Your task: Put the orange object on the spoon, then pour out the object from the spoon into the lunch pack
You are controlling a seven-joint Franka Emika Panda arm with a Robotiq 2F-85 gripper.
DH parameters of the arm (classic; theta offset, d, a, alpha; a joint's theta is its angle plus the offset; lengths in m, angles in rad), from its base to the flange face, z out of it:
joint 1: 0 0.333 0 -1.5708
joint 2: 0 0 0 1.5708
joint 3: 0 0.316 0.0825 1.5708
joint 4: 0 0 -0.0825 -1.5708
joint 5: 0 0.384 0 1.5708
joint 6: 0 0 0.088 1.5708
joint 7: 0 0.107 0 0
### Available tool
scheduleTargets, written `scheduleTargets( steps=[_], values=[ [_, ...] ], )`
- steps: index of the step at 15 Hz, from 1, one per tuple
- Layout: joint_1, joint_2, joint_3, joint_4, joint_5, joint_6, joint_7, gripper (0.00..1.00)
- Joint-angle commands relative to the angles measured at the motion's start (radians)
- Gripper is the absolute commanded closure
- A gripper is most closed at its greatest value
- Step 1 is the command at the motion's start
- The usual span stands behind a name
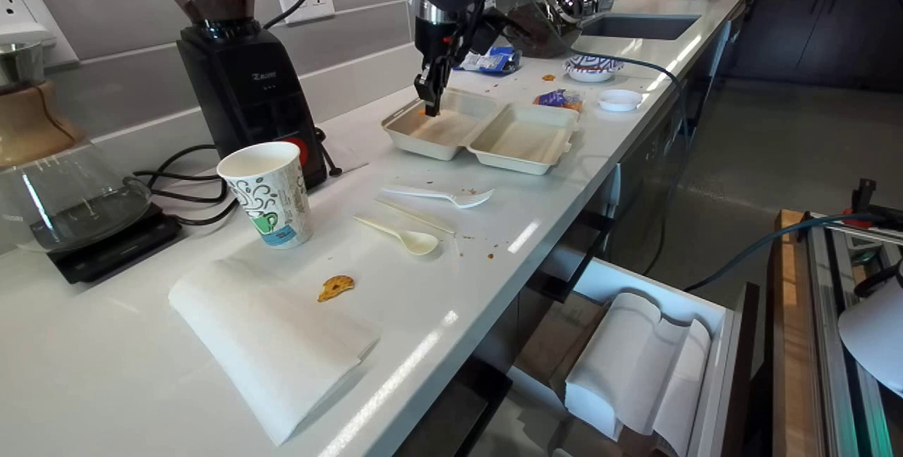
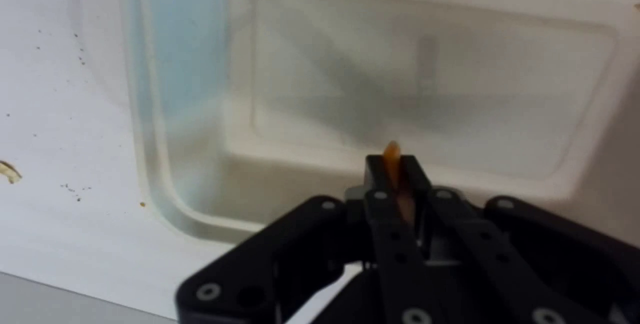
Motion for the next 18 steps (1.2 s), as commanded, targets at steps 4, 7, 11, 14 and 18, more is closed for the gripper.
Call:
scheduleTargets(
  steps=[4,7,11,14,18],
  values=[
    [-0.013,-0.146,0.052,-0.119,0.020,0.017,-0.043,0.97],
    [-0.008,-0.224,0.084,-0.173,0.048,-0.008,-0.089,0.97],
    [0.016,-0.312,0.123,-0.252,0.106,-0.024,-0.147,0.97],
    [0.043,-0.377,0.153,-0.316,0.187,-0.010,-0.230,0.97],
    [0.111,-0.426,0.177,-0.357,0.275,-0.021,-0.386,0.97]
  ],
)
